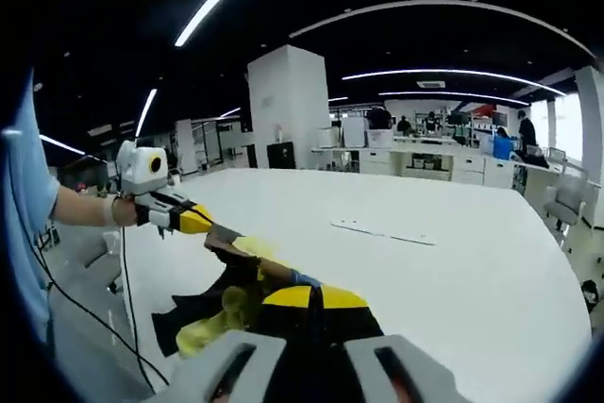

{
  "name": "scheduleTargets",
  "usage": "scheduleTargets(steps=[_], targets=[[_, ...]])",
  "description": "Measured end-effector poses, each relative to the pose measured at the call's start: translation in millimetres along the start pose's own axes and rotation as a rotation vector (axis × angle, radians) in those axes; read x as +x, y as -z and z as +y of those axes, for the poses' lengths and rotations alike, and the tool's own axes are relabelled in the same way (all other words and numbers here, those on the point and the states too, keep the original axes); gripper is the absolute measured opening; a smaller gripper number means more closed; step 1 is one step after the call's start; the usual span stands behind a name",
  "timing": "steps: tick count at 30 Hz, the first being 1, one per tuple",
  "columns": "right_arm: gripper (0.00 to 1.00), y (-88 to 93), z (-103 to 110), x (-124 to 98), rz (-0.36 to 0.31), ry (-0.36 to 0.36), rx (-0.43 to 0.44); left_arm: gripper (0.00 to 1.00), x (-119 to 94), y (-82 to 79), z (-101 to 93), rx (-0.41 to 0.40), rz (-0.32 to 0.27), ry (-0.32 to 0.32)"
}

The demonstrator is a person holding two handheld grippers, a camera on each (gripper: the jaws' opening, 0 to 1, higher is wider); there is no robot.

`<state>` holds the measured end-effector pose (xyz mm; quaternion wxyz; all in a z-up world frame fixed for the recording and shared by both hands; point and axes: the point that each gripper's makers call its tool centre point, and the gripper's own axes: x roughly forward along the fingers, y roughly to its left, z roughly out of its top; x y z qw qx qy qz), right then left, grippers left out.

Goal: Fold the garment on the visible template until the final outline fits inside the template.

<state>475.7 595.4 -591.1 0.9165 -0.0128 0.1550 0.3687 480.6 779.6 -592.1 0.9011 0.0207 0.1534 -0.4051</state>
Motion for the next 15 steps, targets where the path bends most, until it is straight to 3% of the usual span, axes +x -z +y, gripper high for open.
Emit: scheduleTargets(steps=[7,15], targets=[[0.00,-47.9,15,-6,-0.086,-0.034,-0.043,0.00,-23,-44.2,2.9,-0.034,-0.117,-0.013],[0.00,-83.2,23,-7,-0.145,-0.052,-0.075,0.00,-35,-64.6,1.9,-0.044,-0.151,-0.036]])
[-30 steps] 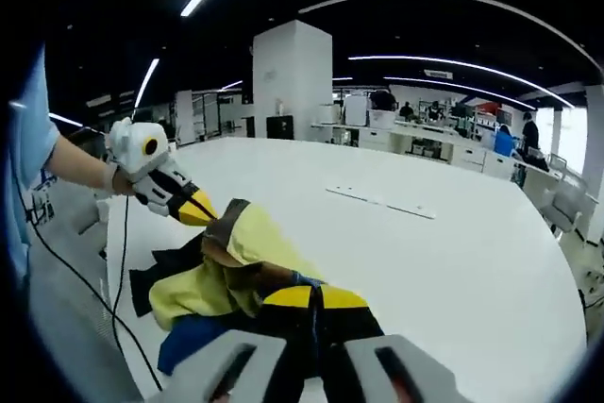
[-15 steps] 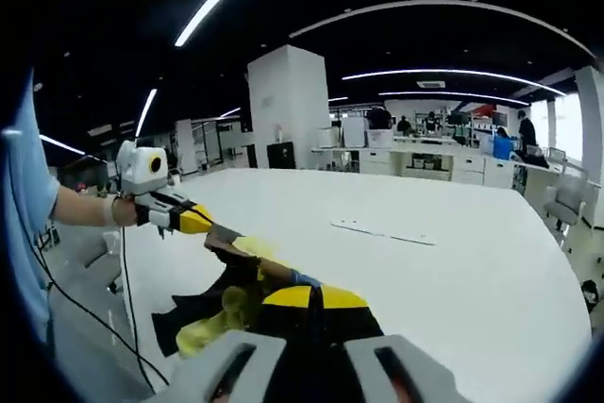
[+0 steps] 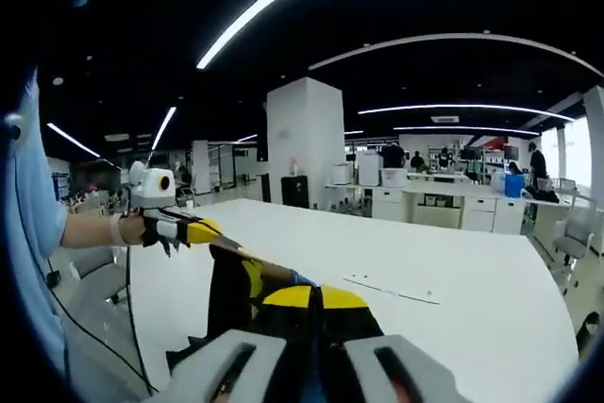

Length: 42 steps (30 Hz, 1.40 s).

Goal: Fold the garment on the visible template until the final outline fits inside the template.

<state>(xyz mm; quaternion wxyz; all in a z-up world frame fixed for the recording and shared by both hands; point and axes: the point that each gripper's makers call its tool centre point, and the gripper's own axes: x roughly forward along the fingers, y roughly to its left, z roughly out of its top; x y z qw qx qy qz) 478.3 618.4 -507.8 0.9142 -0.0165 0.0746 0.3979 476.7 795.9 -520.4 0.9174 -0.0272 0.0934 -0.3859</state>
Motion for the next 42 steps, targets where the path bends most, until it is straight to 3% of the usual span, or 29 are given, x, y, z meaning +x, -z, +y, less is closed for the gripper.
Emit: scheduleTargets(steps=[12,17,22,23,32,33,36,38,39,42], targets=[[0.00,-45.4,-3,9,-0.060,-0.010,-0.052,0.00,-7,-47.3,16.8,-0.037,-0.060,-0.038],[0.00,-41.8,-14,25,-0.045,-0.012,-0.071,0.00,3,-44.2,36.2,-0.042,-0.041,-0.050],[0.00,-24.4,-36,51,-0.006,-0.003,-0.030,0.00,22,-21.8,61.8,-0.092,0.012,-0.063],[0.00,-20.5,-40,56,0.003,-0.002,-0.024,0.00,27,-12.4,68.9,-0.135,0.040,-0.067],[0.00,35.6,-92,117,0.125,0.002,0.064,0.00,76,33.0,130.5,-0.244,0.125,-0.102],[0.00,46.5,-101,127,0.148,0.007,0.076,0.00,85,40.6,140.9,-0.241,0.149,-0.100],[0.00,76.8,-121,150,0.217,0.030,0.135,0.00,102,61.7,146.8,-0.275,0.188,-0.116],[0.00,97.1,-134,166,0.250,0.044,0.114,0.00,115,78.4,157.5,-0.315,0.214,-0.122],[0.00,113.1,-141,173,0.298,0.058,0.117,0.00,120,84.0,162.8,-0.333,0.218,-0.128],[0.00,133.0,-155,192,0.327,0.061,0.134,0.00,132,104.6,173.3,-0.335,0.250,-0.147]])
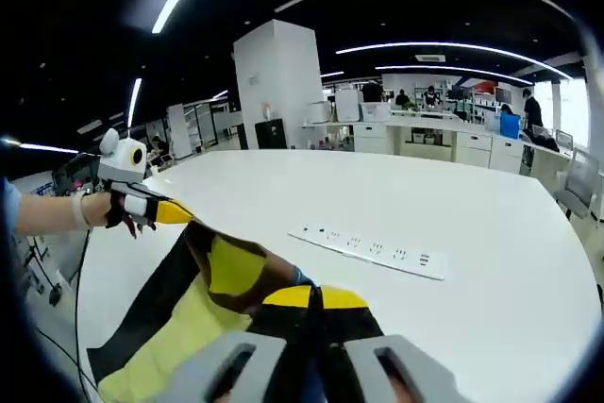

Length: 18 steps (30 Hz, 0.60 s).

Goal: Fold the garment on the visible template until the final outline fits inside the template.

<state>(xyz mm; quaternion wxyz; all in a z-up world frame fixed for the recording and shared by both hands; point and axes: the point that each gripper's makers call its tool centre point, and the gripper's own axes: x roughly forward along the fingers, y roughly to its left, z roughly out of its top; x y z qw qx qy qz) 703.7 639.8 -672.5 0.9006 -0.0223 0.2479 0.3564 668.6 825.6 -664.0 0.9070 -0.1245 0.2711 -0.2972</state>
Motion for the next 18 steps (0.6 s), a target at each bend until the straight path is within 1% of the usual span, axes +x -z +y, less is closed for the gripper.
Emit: scheduleTargets(steps=[1,4,5,6,9,10,12,13,15,18], targets=[[0.00,8.4,1,1,0.018,0.006,-0.013,0.00,3,4.2,3.1,-0.010,0.012,-0.008],[0.00,22.3,0,12,0.051,0.008,0.008,0.00,17,20.7,19.7,-0.034,0.064,-0.040],[0.00,25.8,-3,18,0.064,0.011,0.016,0.00,21,23.3,22.5,-0.033,0.069,-0.044],[0.00,31.1,-8,30,0.079,0.011,0.019,0.00,24,26.6,24.8,-0.039,0.077,-0.049],[0.00,40.4,-14,40,0.104,0.022,0.020,0.00,35,35.6,31.8,-0.053,0.102,-0.059],[0.00,46.1,-17,45,0.128,0.027,0.036,0.00,39,40.0,36.3,-0.068,0.118,-0.072],[0.00,51.4,-19,49,0.147,0.031,0.058,0.00,44,42.7,40.5,-0.072,0.120,-0.081],[0.00,54.0,-21,53,0.155,0.037,0.063,0.00,48,46.3,44.1,-0.095,0.132,-0.096],[0.00,57.4,-24,58,0.169,0.046,0.030,0.00,52,50.8,48.0,-0.064,0.154,-0.111],[0.00,60.4,-26,64,0.182,0.049,0.042,0.00,57,50.0,48.3,-0.050,0.160,-0.120]])
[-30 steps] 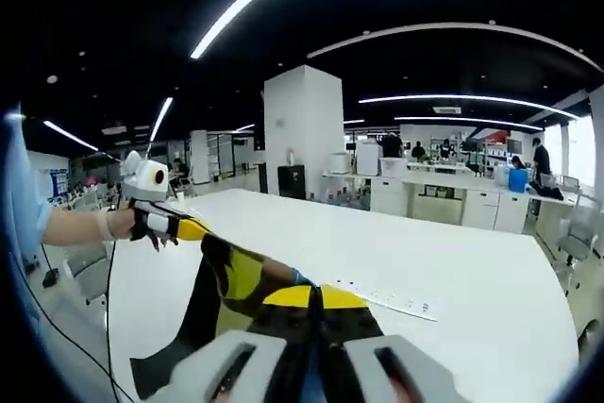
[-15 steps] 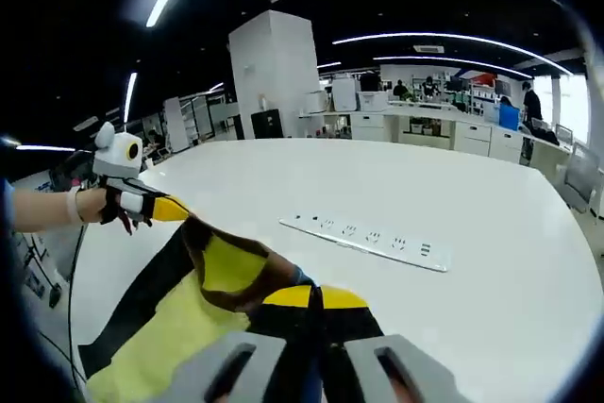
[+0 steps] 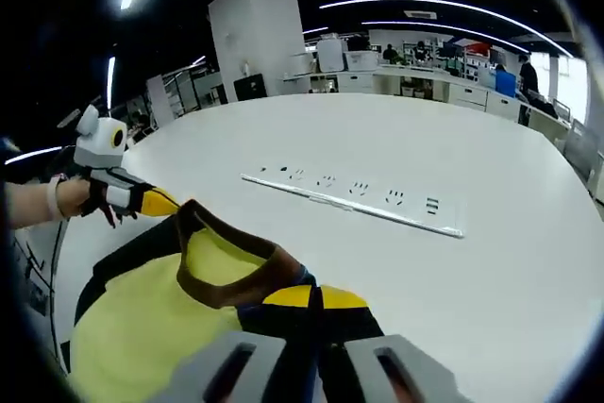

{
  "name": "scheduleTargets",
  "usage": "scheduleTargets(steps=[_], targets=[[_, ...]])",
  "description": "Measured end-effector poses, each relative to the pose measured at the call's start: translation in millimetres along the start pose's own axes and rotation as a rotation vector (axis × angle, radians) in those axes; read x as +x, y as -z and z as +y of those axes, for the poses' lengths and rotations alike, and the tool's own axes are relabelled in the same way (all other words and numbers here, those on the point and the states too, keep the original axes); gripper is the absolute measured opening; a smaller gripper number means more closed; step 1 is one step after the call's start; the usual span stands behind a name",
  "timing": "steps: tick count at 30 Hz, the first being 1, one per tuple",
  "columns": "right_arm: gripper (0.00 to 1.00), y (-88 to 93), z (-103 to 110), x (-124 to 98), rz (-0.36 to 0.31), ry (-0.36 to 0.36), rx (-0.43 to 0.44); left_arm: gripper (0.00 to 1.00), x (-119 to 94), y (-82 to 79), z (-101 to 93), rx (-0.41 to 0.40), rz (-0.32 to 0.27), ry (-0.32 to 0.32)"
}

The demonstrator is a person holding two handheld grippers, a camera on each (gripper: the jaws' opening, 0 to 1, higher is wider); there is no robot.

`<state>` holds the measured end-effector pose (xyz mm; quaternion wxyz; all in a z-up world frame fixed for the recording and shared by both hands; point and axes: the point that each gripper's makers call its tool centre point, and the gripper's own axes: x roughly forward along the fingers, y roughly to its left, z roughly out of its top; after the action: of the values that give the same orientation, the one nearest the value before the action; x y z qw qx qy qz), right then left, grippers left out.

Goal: Fold the garment on the visible template until the final outline fits inside the template.

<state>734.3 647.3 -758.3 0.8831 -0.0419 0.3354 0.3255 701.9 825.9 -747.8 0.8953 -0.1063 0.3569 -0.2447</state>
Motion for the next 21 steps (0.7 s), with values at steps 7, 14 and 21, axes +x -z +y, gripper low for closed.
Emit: scheduleTargets(steps=[7,14,21], targets=[[0.00,5.7,-3,5,0.013,0.011,0.002,0.00,6,7.8,1.3,0.019,0.026,-0.032],[0.00,5.1,-3,9,0.008,0.006,-0.016,0.00,4,16.2,-1.7,0.057,0.027,-0.032],[0.00,6.8,3,8,-0.008,-0.010,-0.077,0.04,-1,6.5,6.1,0.059,-0.050,-0.054]])
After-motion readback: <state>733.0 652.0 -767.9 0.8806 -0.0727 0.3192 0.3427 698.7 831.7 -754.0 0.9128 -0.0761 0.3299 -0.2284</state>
